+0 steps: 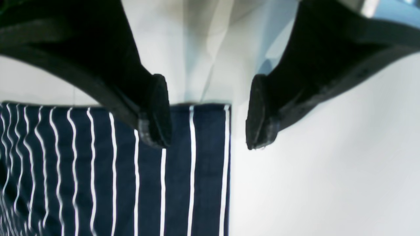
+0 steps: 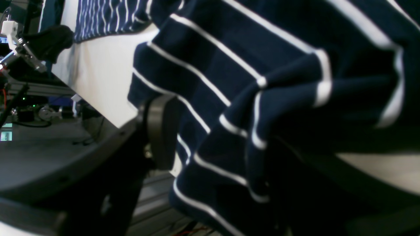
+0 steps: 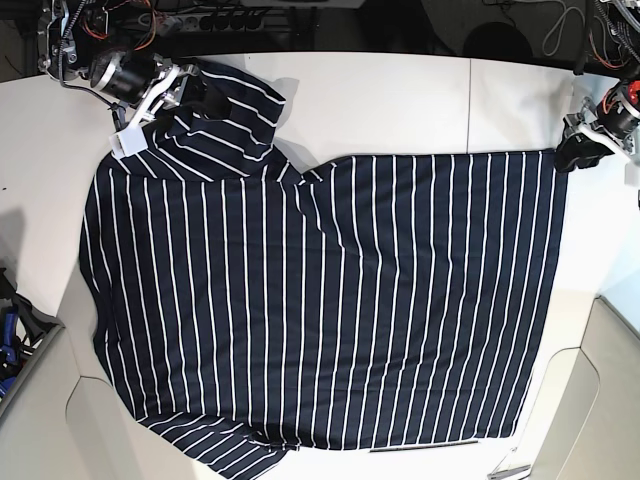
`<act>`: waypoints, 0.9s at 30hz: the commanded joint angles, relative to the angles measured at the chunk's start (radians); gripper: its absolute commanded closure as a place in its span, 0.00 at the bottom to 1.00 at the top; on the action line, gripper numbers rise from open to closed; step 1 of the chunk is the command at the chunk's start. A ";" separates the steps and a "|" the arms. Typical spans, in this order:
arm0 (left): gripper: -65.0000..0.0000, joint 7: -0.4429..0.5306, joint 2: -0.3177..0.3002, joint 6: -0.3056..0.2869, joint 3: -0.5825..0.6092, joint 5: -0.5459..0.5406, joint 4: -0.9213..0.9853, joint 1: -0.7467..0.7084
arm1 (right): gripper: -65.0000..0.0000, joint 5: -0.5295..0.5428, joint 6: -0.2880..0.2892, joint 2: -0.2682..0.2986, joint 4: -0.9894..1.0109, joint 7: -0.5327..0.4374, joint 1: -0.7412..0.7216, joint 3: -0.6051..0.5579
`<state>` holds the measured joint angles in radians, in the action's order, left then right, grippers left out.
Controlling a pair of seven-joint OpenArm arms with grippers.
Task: Fold the T-shirt properly
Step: 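Move both grippers to the shirt's shoulder corners and grasp them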
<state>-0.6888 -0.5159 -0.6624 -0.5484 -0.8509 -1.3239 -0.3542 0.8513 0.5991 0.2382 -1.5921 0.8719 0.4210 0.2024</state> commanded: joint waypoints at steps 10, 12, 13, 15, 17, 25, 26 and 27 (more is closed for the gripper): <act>0.41 0.026 -0.011 0.030 0.100 0.052 -0.002 0.005 | 0.49 -0.048 -0.016 0.008 -0.002 0.033 0.006 -0.002; 0.52 0.026 -0.011 0.030 0.100 0.051 -0.002 0.005 | 0.49 -0.048 -0.016 0.008 -0.002 0.033 0.006 -0.002; 0.60 0.027 -0.011 0.030 0.100 0.051 -0.002 0.005 | 0.49 -0.048 -0.016 0.008 -0.002 0.033 0.006 -0.002; 0.80 0.034 -0.011 0.029 0.100 0.051 -0.002 0.005 | 0.49 -0.048 -0.016 0.008 -0.002 0.033 0.006 -0.002; 0.95 0.043 -0.011 0.021 0.100 0.051 -0.002 0.005 | 0.56 -0.048 -0.016 0.008 -0.002 0.032 0.006 -0.002; 1.00 0.042 -0.019 -0.005 0.084 0.051 -0.016 0.005 | 1.00 -0.047 -0.016 0.007 -0.018 0.034 0.003 0.008; 1.00 0.042 -0.019 -0.028 0.073 0.048 -0.023 0.005 | 1.00 -0.045 -0.016 0.004 -0.027 0.040 0.003 0.016; 1.00 0.040 -0.019 -0.036 0.062 0.038 -0.030 0.005 | 1.00 -0.035 -0.016 -0.001 -0.039 0.054 0.003 0.025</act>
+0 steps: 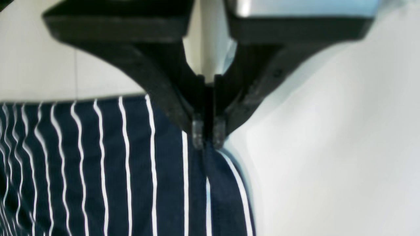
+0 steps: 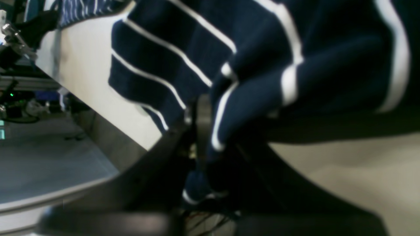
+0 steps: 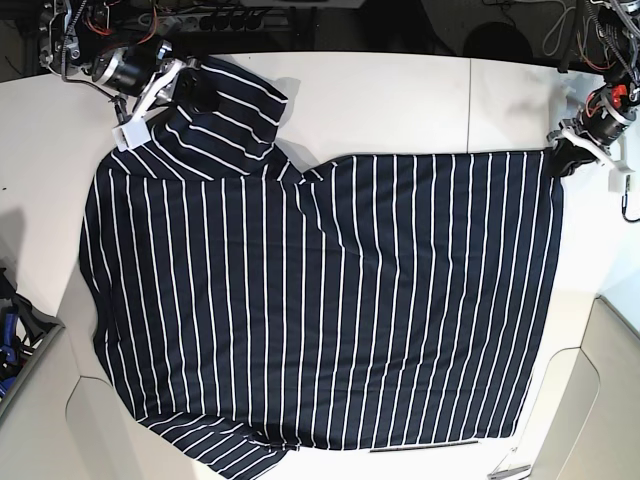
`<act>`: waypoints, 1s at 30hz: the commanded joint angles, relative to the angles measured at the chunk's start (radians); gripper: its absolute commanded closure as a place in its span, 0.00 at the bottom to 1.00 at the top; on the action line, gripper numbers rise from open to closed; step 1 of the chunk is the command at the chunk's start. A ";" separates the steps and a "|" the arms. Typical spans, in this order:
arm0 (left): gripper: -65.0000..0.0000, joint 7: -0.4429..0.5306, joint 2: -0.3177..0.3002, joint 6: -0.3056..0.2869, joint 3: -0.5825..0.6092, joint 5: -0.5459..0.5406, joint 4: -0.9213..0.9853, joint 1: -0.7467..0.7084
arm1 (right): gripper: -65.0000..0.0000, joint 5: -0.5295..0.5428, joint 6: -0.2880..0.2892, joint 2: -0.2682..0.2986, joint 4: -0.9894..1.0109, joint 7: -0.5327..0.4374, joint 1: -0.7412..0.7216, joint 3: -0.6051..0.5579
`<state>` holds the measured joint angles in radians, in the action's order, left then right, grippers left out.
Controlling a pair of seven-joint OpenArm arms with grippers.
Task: Fold the T-shirt properly
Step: 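Move both grippers to the shirt's shoulder corners and grasp them, then lift the shoulder corners with both grippers and pull them toward the hem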
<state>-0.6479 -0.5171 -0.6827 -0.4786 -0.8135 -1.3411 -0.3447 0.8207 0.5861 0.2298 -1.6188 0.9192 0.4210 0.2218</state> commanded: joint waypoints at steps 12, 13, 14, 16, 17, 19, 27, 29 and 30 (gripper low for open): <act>1.00 -0.134 -0.018 -0.015 -0.087 -0.165 -0.041 -0.005 | 1.00 0.080 0.002 -0.069 -0.217 0.121 0.009 0.141; 1.00 -0.146 -0.018 -0.015 -0.087 -0.183 -0.041 -0.005 | 1.00 0.080 0.002 -0.070 -0.229 0.128 0.013 0.141; 1.00 -0.156 -0.018 -0.015 -0.087 -0.204 -0.042 -0.005 | 1.00 0.081 0.002 -0.070 -0.242 0.129 0.023 0.141; 1.00 -0.180 -0.017 -0.015 -0.097 -0.252 -0.045 -0.008 | 1.00 0.088 0.002 -0.070 -0.276 0.128 0.055 0.141; 1.00 -0.195 -0.015 -0.015 -0.108 -0.274 -0.050 -0.008 | 1.00 0.089 0.002 -0.070 -0.294 0.127 0.071 0.141; 1.00 -0.218 -0.013 -0.015 -0.138 -0.310 -0.066 -0.008 | 1.00 0.088 0.002 -0.070 -0.340 0.124 0.105 0.146; 1.00 -0.241 -0.012 -0.015 -0.209 -0.335 -0.174 -0.024 | 1.00 0.115 0.002 -0.070 -0.487 0.109 0.169 0.233; 1.00 -0.227 -0.013 -0.015 -0.208 -0.335 -0.190 -0.023 | 1.00 0.114 0.002 -0.070 -0.504 0.087 0.165 0.245; 1.00 -0.210 -0.013 -0.015 -0.208 -0.334 -0.196 -0.023 | 1.00 0.114 0.002 -0.070 -0.509 0.084 0.156 0.250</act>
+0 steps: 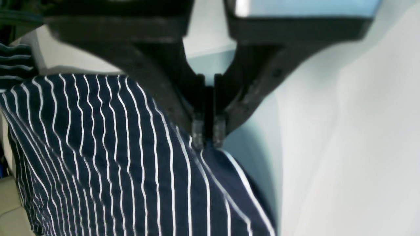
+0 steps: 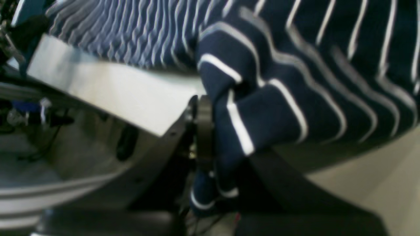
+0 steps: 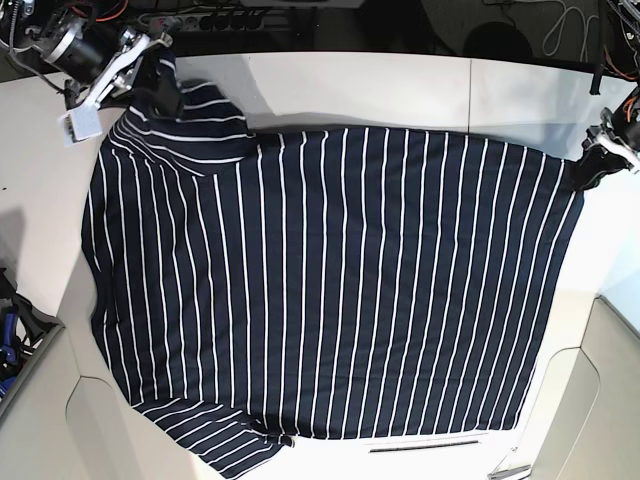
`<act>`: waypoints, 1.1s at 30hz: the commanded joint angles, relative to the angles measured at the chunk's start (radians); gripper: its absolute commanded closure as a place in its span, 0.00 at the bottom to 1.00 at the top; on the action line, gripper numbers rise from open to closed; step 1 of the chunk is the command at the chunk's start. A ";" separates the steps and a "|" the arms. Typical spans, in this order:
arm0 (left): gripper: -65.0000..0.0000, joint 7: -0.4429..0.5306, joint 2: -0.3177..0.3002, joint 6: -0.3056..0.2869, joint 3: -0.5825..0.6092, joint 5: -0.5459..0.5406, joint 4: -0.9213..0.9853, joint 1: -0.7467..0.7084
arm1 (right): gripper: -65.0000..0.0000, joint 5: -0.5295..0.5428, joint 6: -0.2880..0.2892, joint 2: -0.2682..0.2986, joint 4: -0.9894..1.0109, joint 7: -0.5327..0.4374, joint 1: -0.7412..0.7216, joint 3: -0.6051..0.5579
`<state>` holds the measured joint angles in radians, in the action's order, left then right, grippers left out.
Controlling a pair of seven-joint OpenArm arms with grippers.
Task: Fold the T-shirt properly
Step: 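Lift the shoulder corners with both grippers and pull them toward the hem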
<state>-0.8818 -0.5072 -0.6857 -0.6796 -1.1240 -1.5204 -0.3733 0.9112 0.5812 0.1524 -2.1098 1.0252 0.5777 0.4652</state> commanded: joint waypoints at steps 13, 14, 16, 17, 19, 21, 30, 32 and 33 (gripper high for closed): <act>1.00 0.198 -0.025 -0.012 0.042 0.248 -0.021 0.168 | 1.00 -0.041 0.008 0.068 0.053 -0.042 -0.216 0.032; 1.00 0.217 -0.025 -0.012 0.068 0.284 -0.019 0.182 | 1.00 -0.042 0.008 0.078 0.074 -0.042 -0.242 0.032; 1.00 0.262 -0.025 -0.012 0.135 0.371 -0.018 0.208 | 1.00 -0.045 0.008 0.102 0.130 -0.042 -0.299 0.031; 1.00 0.285 -0.025 -0.012 0.169 0.417 -0.018 0.223 | 1.00 -0.045 0.008 0.114 0.163 -0.042 -0.327 0.031; 1.00 0.327 -0.025 0.034 0.224 0.497 -0.018 0.253 | 1.00 -0.044 0.010 0.137 0.231 -0.042 -0.383 0.030; 1.00 0.348 -0.025 0.092 0.259 0.566 -0.018 0.288 | 1.00 -0.044 0.010 0.159 0.300 -0.042 -0.439 0.029; 1.00 0.349 -0.025 0.136 0.288 0.620 0.039 0.421 | 1.00 -0.054 0.010 0.200 0.540 -0.041 -0.673 0.016; 1.00 0.363 -0.025 0.136 0.307 0.620 0.076 0.438 | 1.00 -0.063 0.011 0.200 0.591 -0.042 -0.715 -0.010; 1.00 0.372 -0.025 0.136 0.315 0.621 0.097 0.446 | 1.00 -0.068 0.011 0.200 0.615 -0.042 -0.737 -0.029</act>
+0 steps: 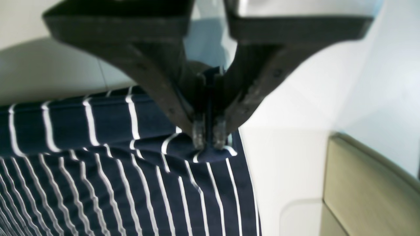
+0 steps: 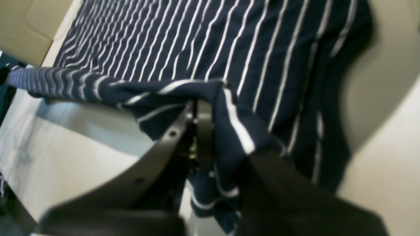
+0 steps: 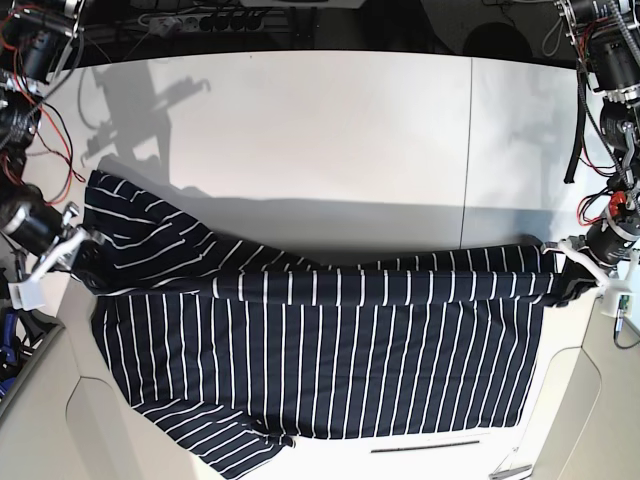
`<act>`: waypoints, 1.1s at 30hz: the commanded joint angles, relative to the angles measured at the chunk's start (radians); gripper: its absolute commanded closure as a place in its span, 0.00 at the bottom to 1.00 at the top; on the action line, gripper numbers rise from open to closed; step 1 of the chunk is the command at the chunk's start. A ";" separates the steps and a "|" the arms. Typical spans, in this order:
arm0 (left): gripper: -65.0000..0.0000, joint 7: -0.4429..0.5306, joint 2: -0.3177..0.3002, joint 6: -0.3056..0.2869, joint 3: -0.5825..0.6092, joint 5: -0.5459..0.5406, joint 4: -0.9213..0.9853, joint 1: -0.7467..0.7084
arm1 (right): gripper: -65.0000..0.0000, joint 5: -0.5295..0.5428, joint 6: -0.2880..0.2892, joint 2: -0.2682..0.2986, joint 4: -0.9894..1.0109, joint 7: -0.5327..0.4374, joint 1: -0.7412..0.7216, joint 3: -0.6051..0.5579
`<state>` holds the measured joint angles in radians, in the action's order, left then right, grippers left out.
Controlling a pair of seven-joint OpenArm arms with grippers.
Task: Fold the T-shirt properly
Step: 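Lift the shoulder corners with both grippers and pull them toward the hem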
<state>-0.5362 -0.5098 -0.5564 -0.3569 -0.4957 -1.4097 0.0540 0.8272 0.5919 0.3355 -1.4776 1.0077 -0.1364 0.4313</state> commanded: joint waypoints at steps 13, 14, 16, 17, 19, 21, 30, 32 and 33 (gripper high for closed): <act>1.00 0.119 -0.019 0.007 0.012 0.048 0.290 0.233 | 1.00 -0.168 -0.001 0.001 0.295 -0.186 -0.280 -0.233; 1.00 0.134 -0.019 0.007 0.012 0.048 0.323 0.246 | 1.00 -0.194 -0.001 -0.005 0.315 -0.203 -0.291 -0.242; 1.00 0.159 -0.019 0.006 0.012 0.048 0.373 0.261 | 1.00 -0.238 -0.001 -0.013 0.348 -0.246 -0.307 -0.255; 1.00 0.164 -0.019 0.006 0.012 0.046 0.392 0.266 | 1.00 -0.255 -0.001 -0.018 0.365 -0.262 -0.313 -0.258; 1.00 0.167 -0.015 0.006 0.012 0.044 0.411 0.267 | 1.00 -0.272 -0.005 -0.029 0.400 -0.276 -0.321 -0.259; 1.00 0.166 -0.010 0.006 0.012 0.044 0.417 0.267 | 1.00 -0.288 -0.005 -0.043 0.425 -0.290 -0.322 -0.259; 0.57 0.061 -0.006 0.007 0.010 -0.026 0.417 0.267 | 0.34 -0.277 -0.012 -0.103 0.431 -0.277 -0.320 -0.258; 0.57 0.031 -0.008 0.007 0.008 -0.045 0.414 0.267 | 0.34 -0.277 -0.012 -0.103 0.396 -0.238 -0.320 -0.243; 0.57 0.021 -0.011 0.003 0.006 -0.055 0.414 0.267 | 0.34 -0.277 -0.012 -0.103 0.373 -0.215 -0.320 -0.232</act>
<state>-0.5335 -0.4961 -0.5468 -0.3428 -0.5331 -0.9775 0.2966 0.5270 0.5762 0.2222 -1.0828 0.8165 -0.4244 0.1955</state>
